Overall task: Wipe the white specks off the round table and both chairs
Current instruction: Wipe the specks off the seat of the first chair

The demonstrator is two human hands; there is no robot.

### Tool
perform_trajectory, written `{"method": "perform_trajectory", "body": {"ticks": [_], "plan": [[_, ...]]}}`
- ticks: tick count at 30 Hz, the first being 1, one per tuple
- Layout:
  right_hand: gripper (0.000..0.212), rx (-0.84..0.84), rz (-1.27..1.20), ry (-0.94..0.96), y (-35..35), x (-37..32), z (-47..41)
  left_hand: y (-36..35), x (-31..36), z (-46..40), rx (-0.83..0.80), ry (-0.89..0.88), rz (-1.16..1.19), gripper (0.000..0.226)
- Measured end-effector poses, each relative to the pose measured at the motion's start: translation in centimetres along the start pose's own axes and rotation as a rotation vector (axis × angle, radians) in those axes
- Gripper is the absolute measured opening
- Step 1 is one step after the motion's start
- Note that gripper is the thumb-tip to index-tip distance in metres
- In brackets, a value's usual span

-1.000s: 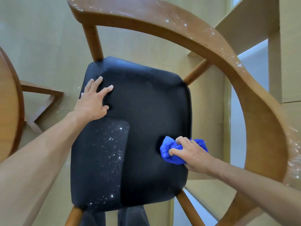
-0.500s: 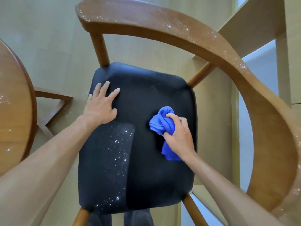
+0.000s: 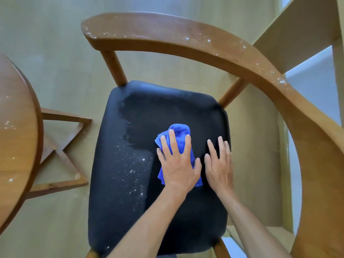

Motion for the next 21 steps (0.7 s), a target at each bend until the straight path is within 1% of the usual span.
{"method": "perform_trajectory", "body": {"ticks": [3, 7, 10, 12, 14, 16, 18, 21], "plan": [[0.052, 0.021, 0.071, 0.047, -1.5, 0.7, 0.4, -1.2, 0.4, -0.2, 0.017, -0.009, -0.024, 0.066], [0.052, 0.097, 0.09, 0.054, -1.7, 0.8, 0.5, -1.4, 0.8, -0.7, 0.021, -0.067, -0.084, 0.056], [0.052, 0.115, 0.08, 0.059, -1.4, 0.9, 0.7, -0.8, 0.0, -0.9, 0.056, -0.181, -0.127, 0.051], [0.053, 0.11, 0.068, 0.045, -1.4, 1.0, 0.7, 0.3, -1.1, -1.1, 0.111, -0.285, -0.142, 0.046], [0.054, 0.114, 0.062, 0.037, -1.3, 0.9, 0.7, 2.1, -3.7, -1.5, 0.189, -0.332, -0.16, 0.044], [0.054, 0.123, 0.067, 0.037, -1.2, 0.9, 0.7, 4.6, -7.7, -2.0, 0.276, -0.319, -0.129, 0.042], [0.054, 0.136, 0.069, 0.039, -1.1, 0.7, 0.7, 7.7, -12.5, -2.4, 0.368, -0.266, -0.07, 0.041], [0.053, 0.157, 0.081, 0.038, -1.0, 0.8, 0.9, 9.9, -17.5, -2.2, 0.427, -0.122, 0.007, 0.04]]}}
Point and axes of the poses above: each hand's wrist, its own z-axis away from the middle knuckle, its own y-axis out of the back of the hand, x = y × z, the point moved 10 cm from there along -z, towards the middle knuckle, and after that the axes turned 1 degree about x, right-handed, at the moved point
